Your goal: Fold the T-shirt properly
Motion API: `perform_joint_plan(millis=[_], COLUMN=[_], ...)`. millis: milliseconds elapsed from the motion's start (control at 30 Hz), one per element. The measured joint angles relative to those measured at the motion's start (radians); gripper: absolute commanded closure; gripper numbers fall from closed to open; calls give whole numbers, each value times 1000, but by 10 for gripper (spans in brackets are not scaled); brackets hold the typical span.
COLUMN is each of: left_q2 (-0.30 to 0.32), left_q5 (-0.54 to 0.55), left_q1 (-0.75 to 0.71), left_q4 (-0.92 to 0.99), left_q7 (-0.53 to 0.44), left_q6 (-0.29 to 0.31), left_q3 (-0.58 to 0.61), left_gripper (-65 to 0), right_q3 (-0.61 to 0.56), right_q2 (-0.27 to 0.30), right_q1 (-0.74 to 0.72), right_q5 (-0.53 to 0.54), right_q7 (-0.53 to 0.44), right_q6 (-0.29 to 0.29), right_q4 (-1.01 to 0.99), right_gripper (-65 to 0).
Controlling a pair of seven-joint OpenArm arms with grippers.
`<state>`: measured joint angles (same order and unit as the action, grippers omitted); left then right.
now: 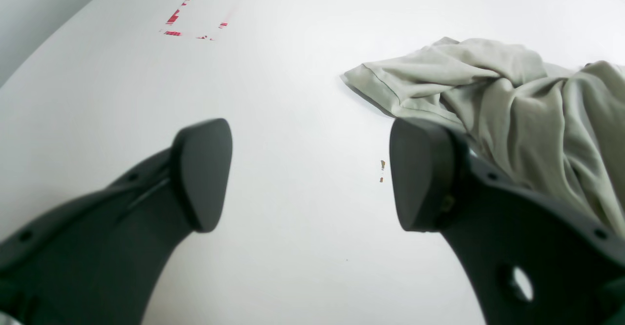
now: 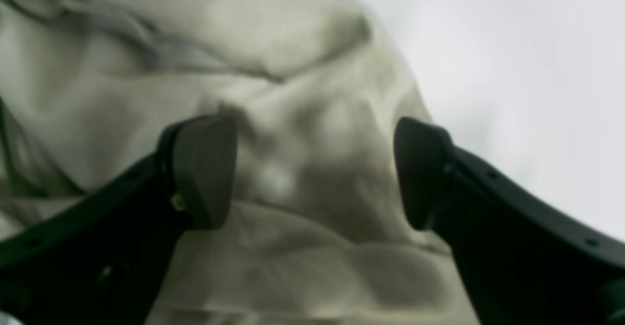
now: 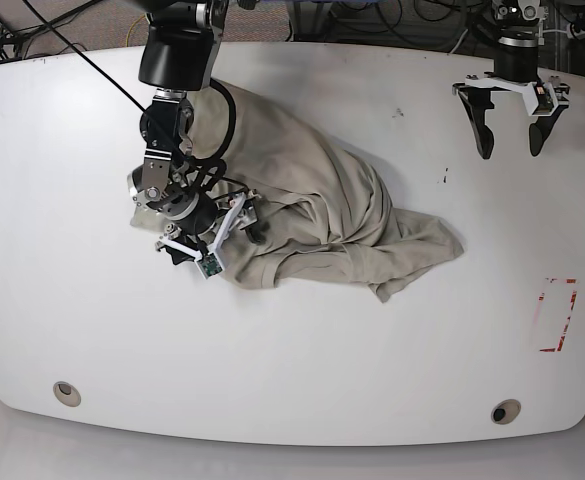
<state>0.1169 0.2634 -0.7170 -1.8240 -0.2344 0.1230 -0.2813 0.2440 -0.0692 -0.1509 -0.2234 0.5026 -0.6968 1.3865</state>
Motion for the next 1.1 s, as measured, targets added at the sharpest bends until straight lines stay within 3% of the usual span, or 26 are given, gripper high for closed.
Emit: perform_joint_plan(millis=[200, 400, 467, 800, 1100], left_q2=[0, 0, 0, 0, 0], left_q5=[0, 0, 0, -1, -1], left_q1=[5, 17, 19, 22, 32], left_q4=[0, 0, 0, 3, 3], left_q7=[2, 2, 2, 1, -1], left_q6=[0, 1, 1, 0, -1], left_q3=[0, 0, 0, 0, 3], left_gripper=[-476, -475, -477, -475, -476], right_q3=[-3, 1, 0, -8, 2], right_q2=[0, 2, 2, 0, -3], right_q1=[7, 18, 17, 16, 32], right_q5=[-1, -1, -1, 2, -9], right_q7=[-4, -2, -2, 10, 26], right_q6=[-1, 0, 0, 0, -1], right_q4=[3, 8, 8, 34, 58], right_gripper=[-457, -384, -296, 0, 0])
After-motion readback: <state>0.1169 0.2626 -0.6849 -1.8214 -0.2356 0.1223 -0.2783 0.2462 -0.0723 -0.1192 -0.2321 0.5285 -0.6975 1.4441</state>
